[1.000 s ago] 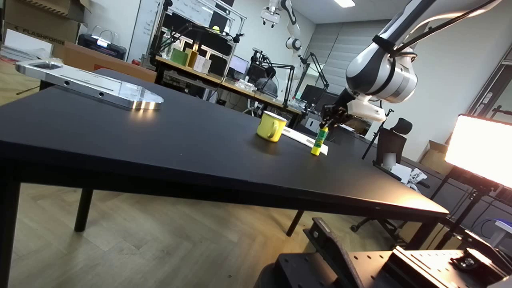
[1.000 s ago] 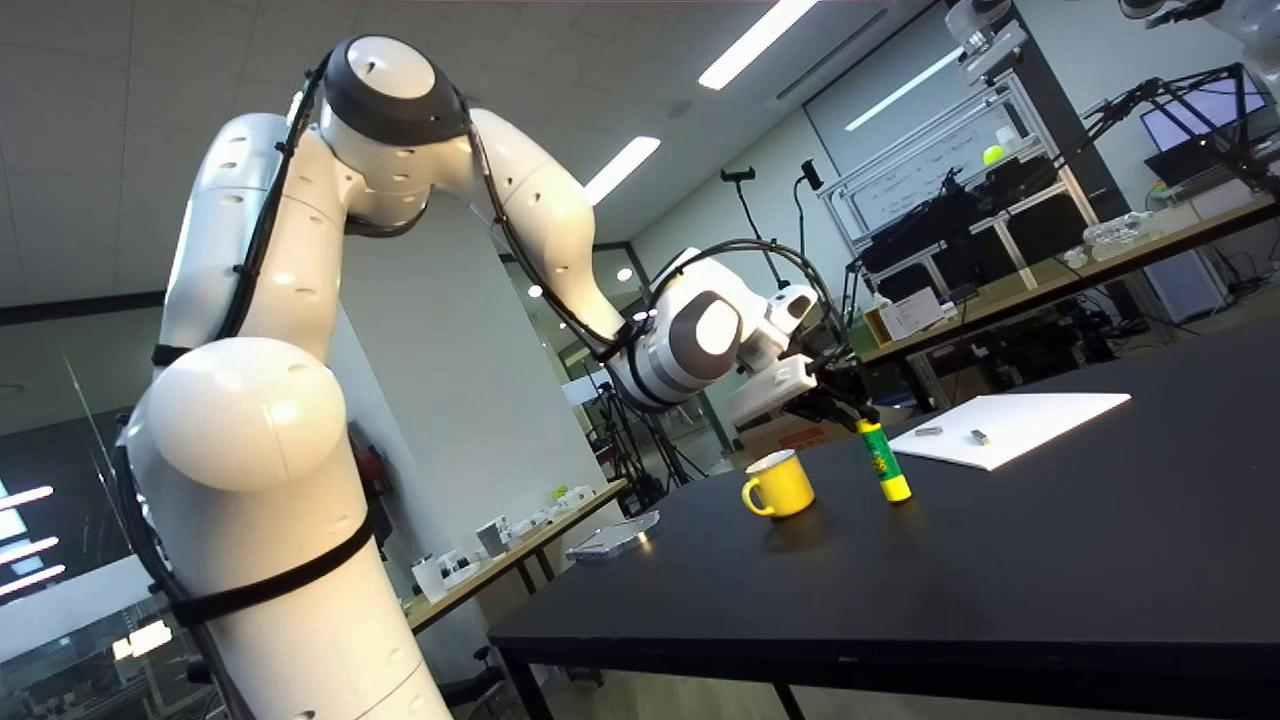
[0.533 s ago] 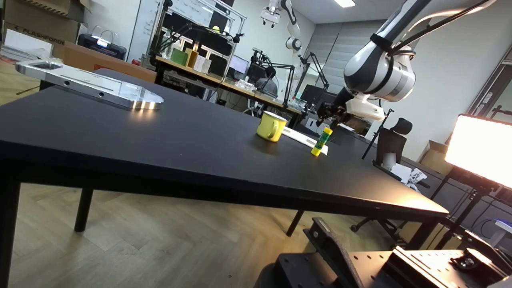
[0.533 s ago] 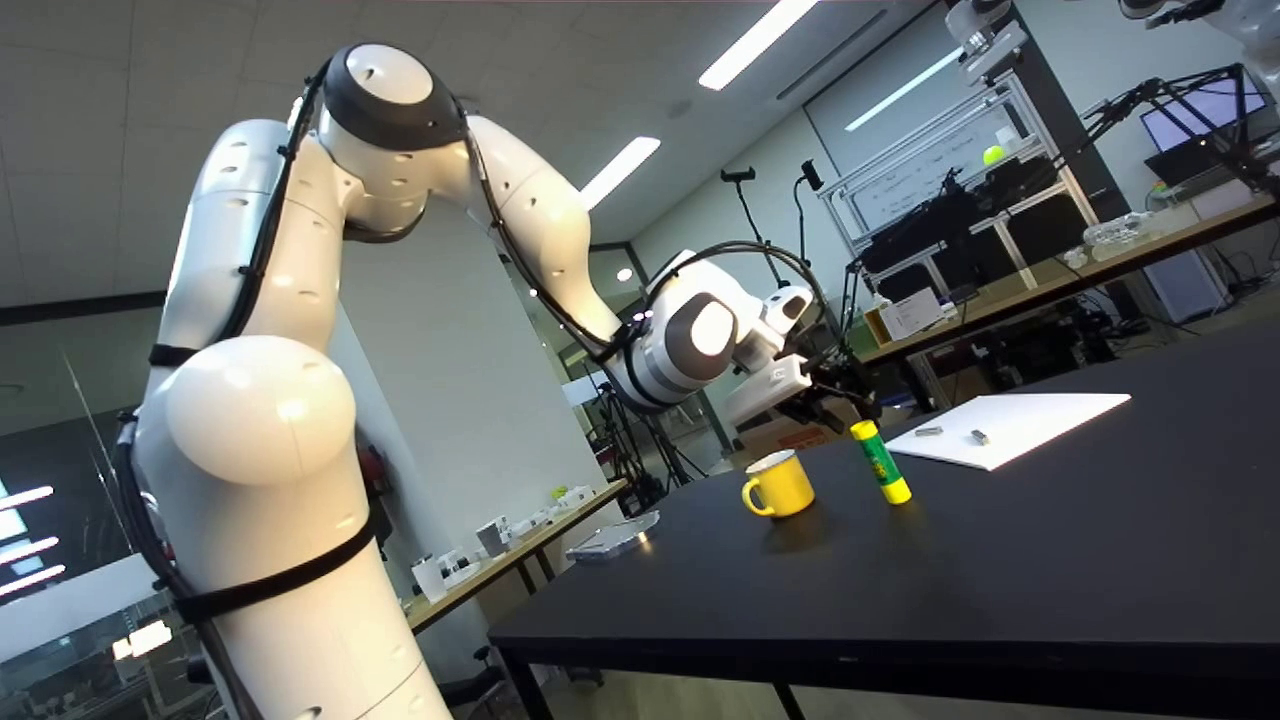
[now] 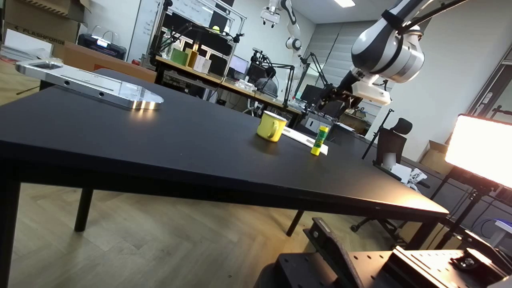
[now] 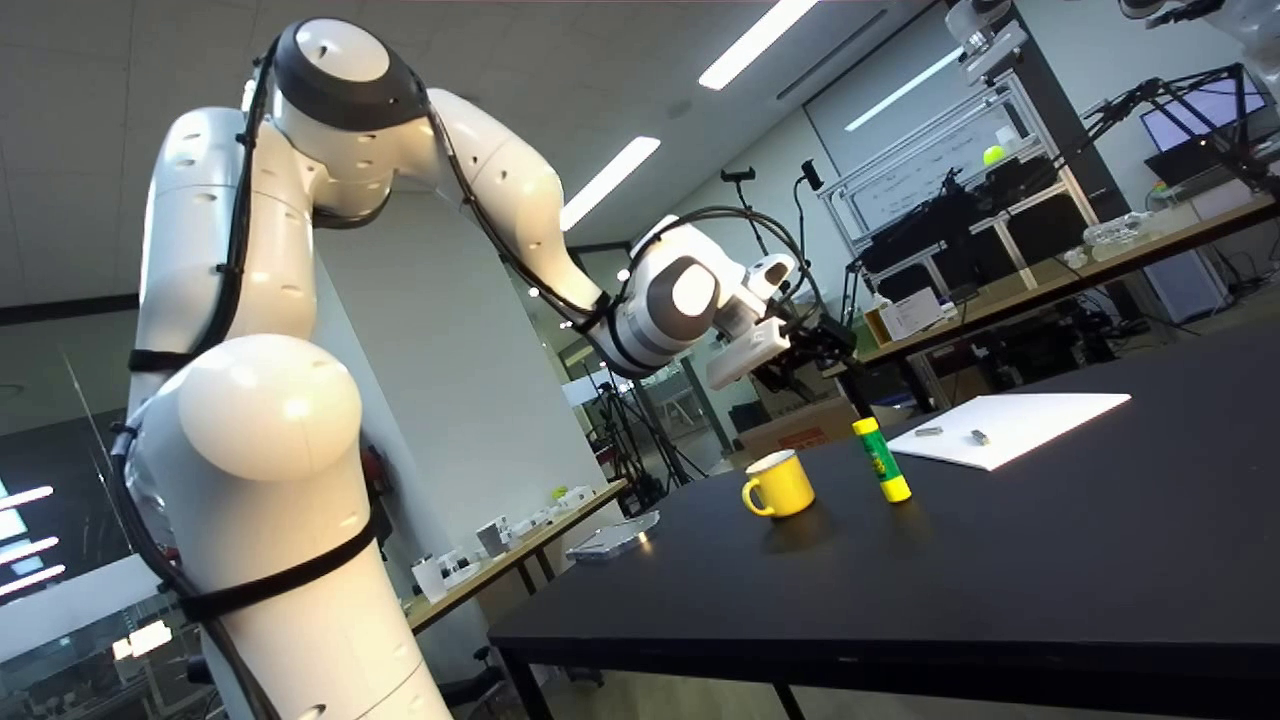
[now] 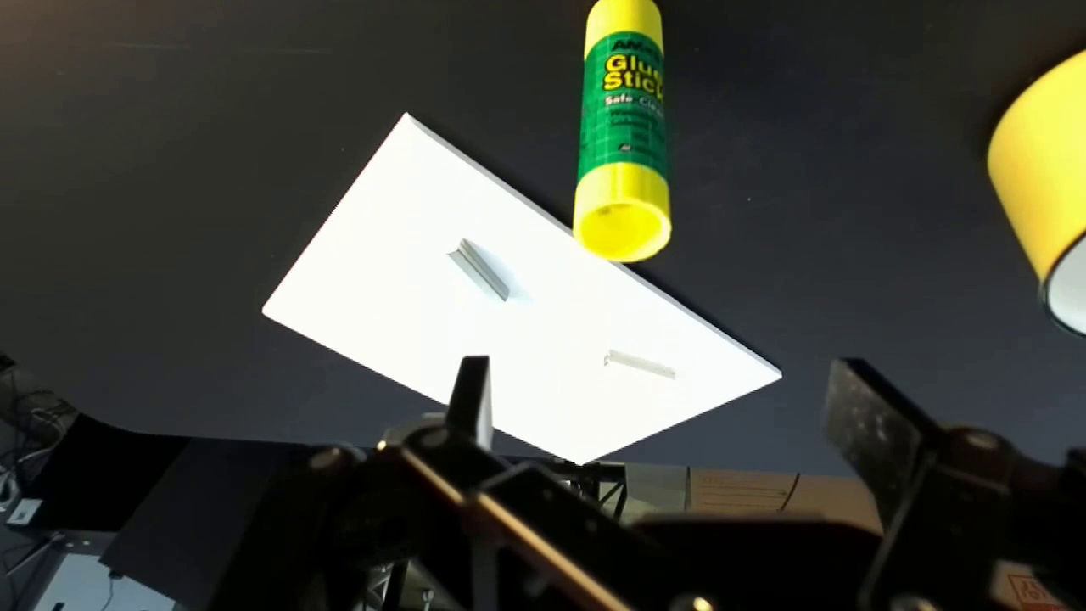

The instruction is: Remove the glue stick from the mug and put it on the table

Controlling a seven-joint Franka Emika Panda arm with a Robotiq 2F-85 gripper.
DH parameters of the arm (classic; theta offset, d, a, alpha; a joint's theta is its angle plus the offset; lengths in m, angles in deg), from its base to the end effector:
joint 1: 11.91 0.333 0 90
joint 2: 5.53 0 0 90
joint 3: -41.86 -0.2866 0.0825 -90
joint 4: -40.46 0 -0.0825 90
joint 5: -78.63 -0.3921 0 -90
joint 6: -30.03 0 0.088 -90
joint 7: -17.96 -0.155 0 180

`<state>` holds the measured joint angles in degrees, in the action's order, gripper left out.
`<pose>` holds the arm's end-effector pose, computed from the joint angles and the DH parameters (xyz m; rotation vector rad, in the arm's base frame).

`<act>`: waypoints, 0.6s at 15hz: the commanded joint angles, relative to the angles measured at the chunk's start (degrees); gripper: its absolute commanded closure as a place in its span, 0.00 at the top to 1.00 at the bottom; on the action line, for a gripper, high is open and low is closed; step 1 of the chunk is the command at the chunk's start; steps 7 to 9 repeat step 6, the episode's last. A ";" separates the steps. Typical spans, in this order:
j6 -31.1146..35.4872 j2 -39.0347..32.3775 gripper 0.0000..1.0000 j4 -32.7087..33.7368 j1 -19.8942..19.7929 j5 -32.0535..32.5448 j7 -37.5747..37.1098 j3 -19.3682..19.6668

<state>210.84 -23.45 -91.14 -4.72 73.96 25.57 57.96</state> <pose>0.5850 -0.1025 0.2053 2.8920 -0.0970 0.8123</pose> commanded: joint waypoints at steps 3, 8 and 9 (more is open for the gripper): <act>-5.66 3.37 1.00 -0.03 2.40 2.11 -0.14 3.60; -9.12 4.72 1.00 -0.07 5.61 4.41 -0.71 8.30; -9.12 4.72 1.00 -0.07 5.61 4.41 -0.71 8.30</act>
